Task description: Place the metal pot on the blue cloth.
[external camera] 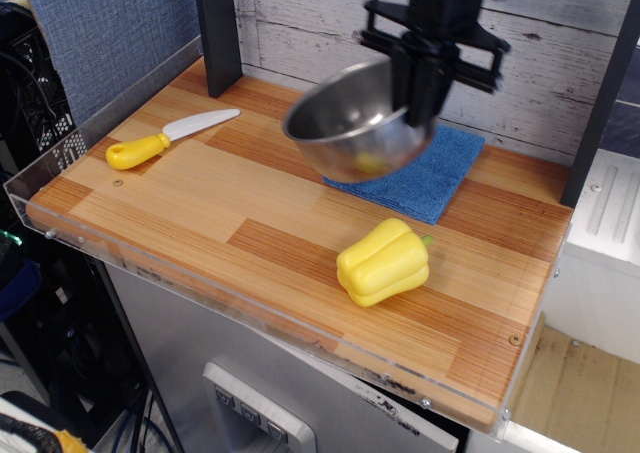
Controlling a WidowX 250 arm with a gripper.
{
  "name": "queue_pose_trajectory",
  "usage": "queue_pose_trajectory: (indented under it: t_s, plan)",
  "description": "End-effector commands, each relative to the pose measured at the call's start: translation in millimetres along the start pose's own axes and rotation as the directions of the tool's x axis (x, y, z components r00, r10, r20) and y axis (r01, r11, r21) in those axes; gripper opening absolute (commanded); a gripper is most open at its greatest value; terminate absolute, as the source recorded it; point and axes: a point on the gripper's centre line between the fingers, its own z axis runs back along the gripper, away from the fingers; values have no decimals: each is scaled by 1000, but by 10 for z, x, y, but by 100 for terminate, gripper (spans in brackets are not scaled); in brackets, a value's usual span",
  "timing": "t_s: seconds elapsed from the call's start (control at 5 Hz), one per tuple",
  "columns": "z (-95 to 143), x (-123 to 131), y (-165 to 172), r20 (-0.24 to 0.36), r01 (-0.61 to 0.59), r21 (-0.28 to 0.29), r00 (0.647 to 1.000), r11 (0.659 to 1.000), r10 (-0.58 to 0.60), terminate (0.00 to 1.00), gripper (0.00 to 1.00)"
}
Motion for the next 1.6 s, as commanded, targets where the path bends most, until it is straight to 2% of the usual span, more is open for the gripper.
queue_pose_trajectory:
  t_s: [0.0,0.2,0.6,0.8,1.0,1.4]
  plan:
    - [32,134,-80,48,15,22,999,1000,-16,0,0]
    - [-2,162,-80,47,11,22,999,1000,-12,0,0]
    - [91,226,-57,93,8,27,996,1000,-10,0,0]
    - [54,207,-52,87,7,26,996,1000,-9,0,0]
    - [28,188,-60,69,28,19,997,999,-29,0,100]
    - [173,135,-47,101,32,-8,994,999,-31,0,100]
